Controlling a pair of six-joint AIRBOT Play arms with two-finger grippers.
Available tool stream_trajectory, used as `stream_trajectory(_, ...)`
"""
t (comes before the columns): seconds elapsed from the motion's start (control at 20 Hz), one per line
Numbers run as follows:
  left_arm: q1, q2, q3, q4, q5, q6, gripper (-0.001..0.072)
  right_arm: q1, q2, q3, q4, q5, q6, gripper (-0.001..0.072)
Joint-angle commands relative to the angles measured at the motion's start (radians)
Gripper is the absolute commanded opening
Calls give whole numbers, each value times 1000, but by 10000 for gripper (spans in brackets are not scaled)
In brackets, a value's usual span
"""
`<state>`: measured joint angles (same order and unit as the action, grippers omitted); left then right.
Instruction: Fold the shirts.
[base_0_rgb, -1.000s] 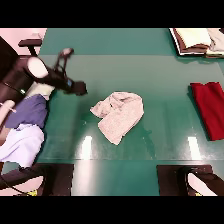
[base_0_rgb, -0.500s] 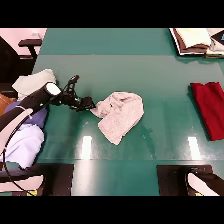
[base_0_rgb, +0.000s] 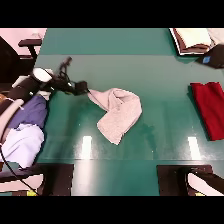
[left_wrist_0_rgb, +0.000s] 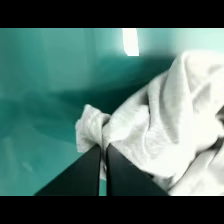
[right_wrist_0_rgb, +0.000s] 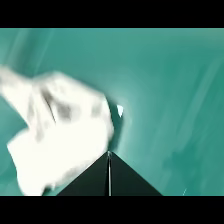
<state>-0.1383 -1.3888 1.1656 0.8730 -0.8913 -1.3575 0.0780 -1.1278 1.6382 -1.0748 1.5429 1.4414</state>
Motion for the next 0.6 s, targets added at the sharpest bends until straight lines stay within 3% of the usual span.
stream_trajectory(0.0,76,52,138,153,-49,-4,21,0,-7,-214,3,-20,39,17)
stream_trajectory(0.05,88,58,152,178,-62,-4,20,0,3,-333,15,-77,57,33)
stream_trajectory(0.1,97,63,154,196,-71,-4,21,3,6,-445,41,-132,59,202)
stream_trajectory(0.15,97,60,153,210,-78,-4,21,9,-1,-557,94,-189,58,437)
stream_trajectory(0.35,97,59,148,241,-96,-4,21,148,-113,-808,300,-389,-20,453)
stream_trajectory(0.55,97,59,148,246,-100,-4,21,381,-285,-774,438,-546,-72,453)
